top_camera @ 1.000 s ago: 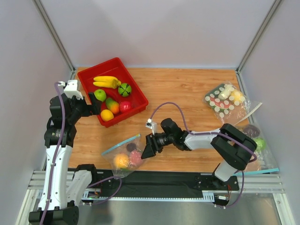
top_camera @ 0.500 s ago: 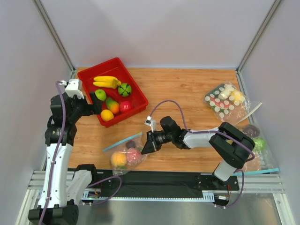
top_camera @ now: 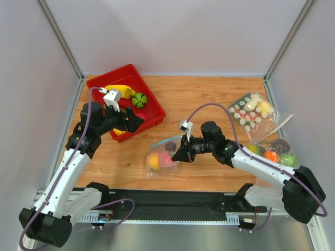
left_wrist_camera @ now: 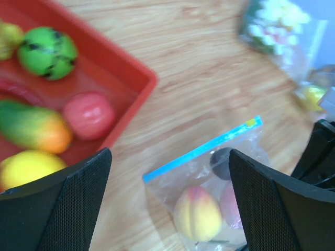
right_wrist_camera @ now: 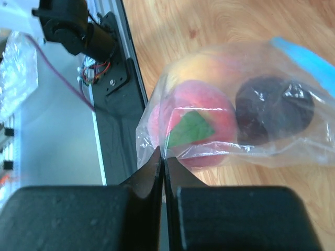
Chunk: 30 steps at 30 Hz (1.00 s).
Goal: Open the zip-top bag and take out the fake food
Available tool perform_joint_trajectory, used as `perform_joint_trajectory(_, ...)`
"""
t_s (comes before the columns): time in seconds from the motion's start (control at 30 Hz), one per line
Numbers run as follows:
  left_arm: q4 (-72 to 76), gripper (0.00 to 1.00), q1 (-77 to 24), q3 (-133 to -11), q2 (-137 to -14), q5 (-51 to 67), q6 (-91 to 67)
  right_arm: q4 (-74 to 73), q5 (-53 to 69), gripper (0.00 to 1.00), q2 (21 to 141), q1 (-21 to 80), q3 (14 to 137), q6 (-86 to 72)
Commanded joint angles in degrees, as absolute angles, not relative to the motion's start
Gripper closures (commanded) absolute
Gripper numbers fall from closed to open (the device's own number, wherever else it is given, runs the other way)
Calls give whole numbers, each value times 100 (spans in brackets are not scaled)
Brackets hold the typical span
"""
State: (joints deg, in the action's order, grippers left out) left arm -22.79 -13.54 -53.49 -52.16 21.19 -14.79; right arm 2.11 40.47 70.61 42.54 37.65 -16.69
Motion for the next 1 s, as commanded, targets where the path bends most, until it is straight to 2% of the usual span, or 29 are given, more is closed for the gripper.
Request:
perform_joint_trajectory(0.0,-987,1,-1564,-4985,-5317,3327,-2003,-570,4244,100,6391,4254,3718,-616)
perform_joint_trajectory(0.07,-451,1,-1740,-4887,-5422,3742,-2109,-537,4385,99,6023,4245,3595,-650)
perform_joint_trajectory(0.2,-308,1,-2231,-4992,-5739,4489,-1767,-404,4833,100,5564,4245,3647,-712)
perform_joint_trajectory(0.5,509,1,-2856,-4913,-6213,5378,-1924,-896,6237,100,5572,4236,4472,-439)
perform_joint_trajectory(0.8,123,1,-3699,-5317,-7118,4896,-1512,-993,6846,100,5836,4228,4799,-422)
perform_joint_trajectory(0.97,763,1,-3771,-5195,-7339,5308,-1836,-1002,6908,100,5827,4236,4808,-422)
